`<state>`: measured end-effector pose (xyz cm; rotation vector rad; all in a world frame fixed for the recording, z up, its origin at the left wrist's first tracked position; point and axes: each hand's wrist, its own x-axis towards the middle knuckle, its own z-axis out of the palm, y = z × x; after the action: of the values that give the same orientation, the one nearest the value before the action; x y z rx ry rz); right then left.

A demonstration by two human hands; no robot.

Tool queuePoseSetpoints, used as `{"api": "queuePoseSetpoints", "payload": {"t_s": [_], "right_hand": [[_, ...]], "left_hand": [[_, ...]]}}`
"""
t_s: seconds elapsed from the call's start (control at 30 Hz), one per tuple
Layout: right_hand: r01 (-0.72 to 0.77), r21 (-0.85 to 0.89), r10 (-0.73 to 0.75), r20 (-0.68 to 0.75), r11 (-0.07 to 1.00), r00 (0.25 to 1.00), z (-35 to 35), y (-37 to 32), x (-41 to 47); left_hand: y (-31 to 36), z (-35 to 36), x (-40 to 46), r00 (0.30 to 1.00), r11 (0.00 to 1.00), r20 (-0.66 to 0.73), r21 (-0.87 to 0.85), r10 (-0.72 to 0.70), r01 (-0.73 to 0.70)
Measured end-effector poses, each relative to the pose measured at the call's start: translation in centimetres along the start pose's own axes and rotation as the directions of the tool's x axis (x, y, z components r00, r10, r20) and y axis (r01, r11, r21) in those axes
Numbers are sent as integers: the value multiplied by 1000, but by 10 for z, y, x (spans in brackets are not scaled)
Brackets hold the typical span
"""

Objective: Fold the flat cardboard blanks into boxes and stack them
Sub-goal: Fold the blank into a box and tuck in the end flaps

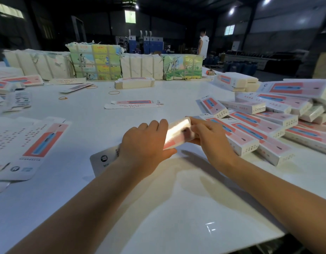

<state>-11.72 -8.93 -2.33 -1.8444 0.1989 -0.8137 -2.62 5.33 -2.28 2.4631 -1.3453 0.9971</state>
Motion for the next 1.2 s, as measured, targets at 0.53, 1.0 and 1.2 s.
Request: {"api": "queuePoseSetpoints", "payload": {"t_s": [0.53,1.0,1.2], "right_hand": [[-41,-57,49,163,998,985,10,3,-2],[546,-735,-266,477,401,838,-6,8,7],[189,-774,-351,-46,605,935,-103,-27,71]], "left_hand": [[4,-2,3,990,986,-14,-85,-142,140],[-8,-1,-8,987,986,-105,-105,120,-131],[12,7,-11,996,946,13,-315,83,-74]]}}
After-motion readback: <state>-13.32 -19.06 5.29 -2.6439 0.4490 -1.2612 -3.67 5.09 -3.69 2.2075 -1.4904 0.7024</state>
